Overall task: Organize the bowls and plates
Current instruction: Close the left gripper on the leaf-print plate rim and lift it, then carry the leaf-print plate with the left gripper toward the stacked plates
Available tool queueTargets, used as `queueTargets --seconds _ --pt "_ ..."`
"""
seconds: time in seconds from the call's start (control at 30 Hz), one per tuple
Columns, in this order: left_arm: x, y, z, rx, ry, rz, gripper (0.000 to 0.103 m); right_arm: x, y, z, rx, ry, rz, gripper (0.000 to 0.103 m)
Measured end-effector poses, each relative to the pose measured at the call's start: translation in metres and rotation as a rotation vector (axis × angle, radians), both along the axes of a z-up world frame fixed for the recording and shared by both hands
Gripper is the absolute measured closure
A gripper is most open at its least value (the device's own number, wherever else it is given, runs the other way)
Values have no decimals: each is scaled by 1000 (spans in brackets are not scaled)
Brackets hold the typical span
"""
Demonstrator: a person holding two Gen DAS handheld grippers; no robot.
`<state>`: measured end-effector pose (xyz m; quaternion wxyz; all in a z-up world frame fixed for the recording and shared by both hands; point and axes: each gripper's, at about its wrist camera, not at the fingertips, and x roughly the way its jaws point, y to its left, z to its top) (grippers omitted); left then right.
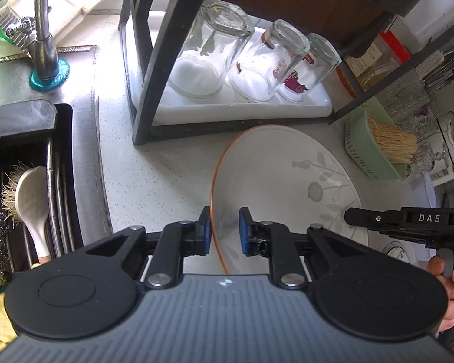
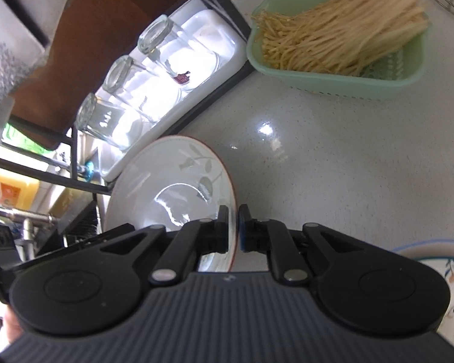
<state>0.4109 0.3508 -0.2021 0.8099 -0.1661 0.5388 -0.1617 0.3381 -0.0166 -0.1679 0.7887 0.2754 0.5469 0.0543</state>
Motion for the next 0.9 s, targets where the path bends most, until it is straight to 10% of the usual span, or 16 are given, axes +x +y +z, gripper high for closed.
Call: queueTargets --seconds 0.9 --pt "-45 -39 73 -156 -87 -97 82 -98 -42 75 8 -103 -176 93"
